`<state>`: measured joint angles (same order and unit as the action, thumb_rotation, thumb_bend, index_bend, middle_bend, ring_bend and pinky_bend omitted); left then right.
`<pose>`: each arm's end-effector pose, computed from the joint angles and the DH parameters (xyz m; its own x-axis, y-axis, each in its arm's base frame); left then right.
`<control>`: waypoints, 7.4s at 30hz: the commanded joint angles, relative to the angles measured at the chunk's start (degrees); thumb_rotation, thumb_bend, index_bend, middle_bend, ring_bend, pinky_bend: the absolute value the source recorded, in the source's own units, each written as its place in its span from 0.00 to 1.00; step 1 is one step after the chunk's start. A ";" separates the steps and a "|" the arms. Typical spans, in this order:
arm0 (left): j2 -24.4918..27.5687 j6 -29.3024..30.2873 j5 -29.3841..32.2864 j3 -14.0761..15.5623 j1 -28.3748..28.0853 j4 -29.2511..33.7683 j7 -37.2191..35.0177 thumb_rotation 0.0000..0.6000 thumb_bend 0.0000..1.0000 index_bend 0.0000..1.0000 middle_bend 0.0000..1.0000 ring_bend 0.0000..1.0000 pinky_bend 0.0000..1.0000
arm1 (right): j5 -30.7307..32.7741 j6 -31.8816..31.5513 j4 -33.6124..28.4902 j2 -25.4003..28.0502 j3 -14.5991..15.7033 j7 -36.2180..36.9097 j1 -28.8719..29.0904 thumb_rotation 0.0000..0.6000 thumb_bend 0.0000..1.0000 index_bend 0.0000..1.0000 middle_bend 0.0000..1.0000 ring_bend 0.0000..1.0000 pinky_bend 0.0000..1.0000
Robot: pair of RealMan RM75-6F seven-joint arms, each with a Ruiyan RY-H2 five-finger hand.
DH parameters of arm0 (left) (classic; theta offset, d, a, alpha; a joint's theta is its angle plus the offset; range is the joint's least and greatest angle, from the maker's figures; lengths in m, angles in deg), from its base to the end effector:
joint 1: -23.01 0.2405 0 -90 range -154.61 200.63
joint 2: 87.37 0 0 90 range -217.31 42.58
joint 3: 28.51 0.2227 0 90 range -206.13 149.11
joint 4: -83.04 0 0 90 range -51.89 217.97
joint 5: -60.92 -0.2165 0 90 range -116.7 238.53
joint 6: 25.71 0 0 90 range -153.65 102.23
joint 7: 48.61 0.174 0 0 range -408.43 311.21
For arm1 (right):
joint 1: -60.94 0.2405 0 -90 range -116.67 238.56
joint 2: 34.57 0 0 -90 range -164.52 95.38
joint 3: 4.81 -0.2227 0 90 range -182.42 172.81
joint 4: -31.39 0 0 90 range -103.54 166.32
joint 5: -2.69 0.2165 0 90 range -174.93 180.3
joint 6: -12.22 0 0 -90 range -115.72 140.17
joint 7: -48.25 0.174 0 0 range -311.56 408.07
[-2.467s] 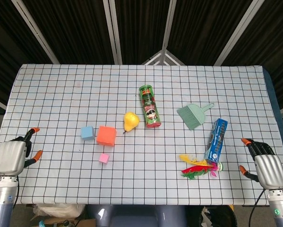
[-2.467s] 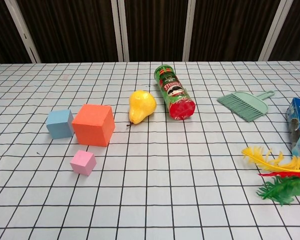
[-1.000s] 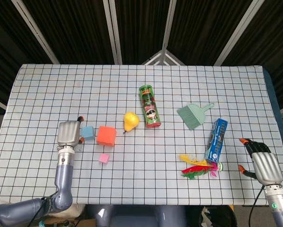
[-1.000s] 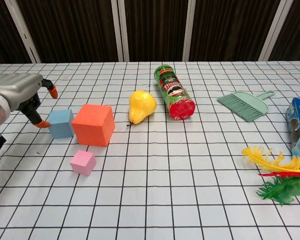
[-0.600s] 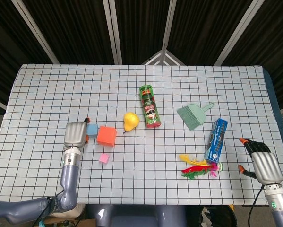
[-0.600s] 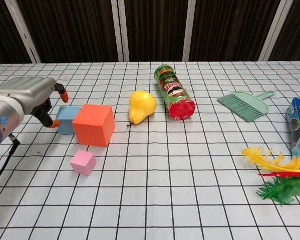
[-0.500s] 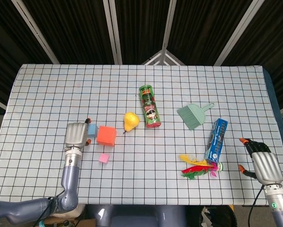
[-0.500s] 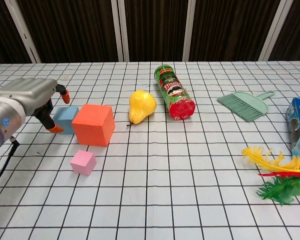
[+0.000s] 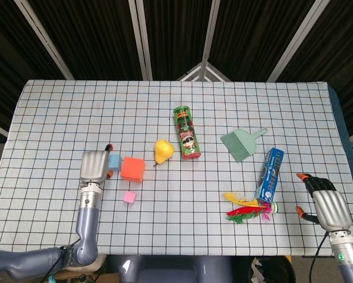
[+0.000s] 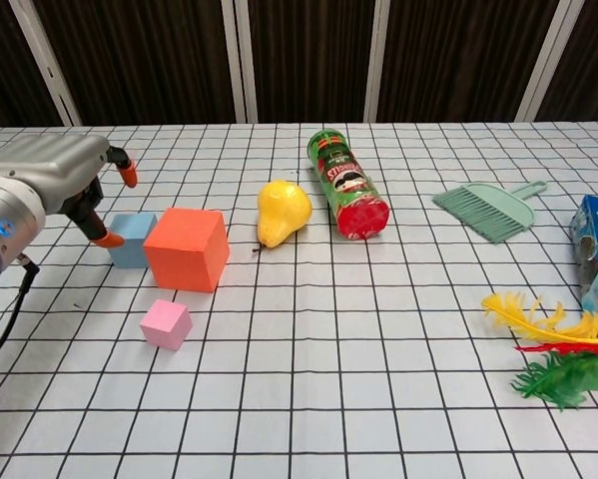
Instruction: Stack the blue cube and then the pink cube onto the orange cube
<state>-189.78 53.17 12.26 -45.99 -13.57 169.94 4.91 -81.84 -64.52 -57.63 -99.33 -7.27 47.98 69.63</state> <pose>-0.1237 0.3351 -0.0238 0.5667 0.1053 0.8172 0.8199 0.0254 -0.5719 -0.2952 -0.2266 0.1193 0.4418 -0.1214 0.8888 -0.8969 -0.0409 0.4403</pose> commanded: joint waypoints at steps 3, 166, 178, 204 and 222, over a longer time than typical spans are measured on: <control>-0.21 -1.68 2.01 -0.65 -0.85 -2.10 0.19 1.00 0.22 0.33 0.93 0.67 0.76 | 0.29 0.08 -0.05 0.01 -0.06 -0.13 0.01 1.00 0.30 0.17 0.20 0.22 0.19; 0.44 11.76 12.95 0.73 -12.16 14.91 13.49 1.00 0.38 0.50 0.93 0.68 0.77 | -0.46 -0.90 -1.09 1.19 0.42 0.76 -0.45 1.00 0.30 0.18 0.20 0.22 0.19; 0.33 11.18 12.99 0.86 -12.11 14.63 13.46 1.00 0.33 0.42 0.93 0.68 0.77 | -0.52 -0.84 -0.98 1.26 0.42 0.98 -0.41 1.00 0.30 0.17 0.20 0.22 0.19; 22.01 15.96 -17.66 23.96 4.80 36.35 -7.40 1.00 0.21 0.30 0.93 0.68 0.77 | -0.62 -0.81 -1.98 1.43 0.56 0.03 -0.40 1.00 0.30 0.18 0.20 0.22 0.19; 13.39 5.02 -14.99 23.71 7.59 24.35 -3.43 1.00 0.22 0.31 0.93 0.68 0.77 | -0.42 -0.70 -1.85 1.57 0.55 0.48 -0.45 1.00 0.30 0.18 0.20 0.22 0.19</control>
<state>-175.83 58.68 -3.16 -21.88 -6.01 194.77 0.90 -82.26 -65.22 -59.50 -97.77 -6.71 48.45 69.18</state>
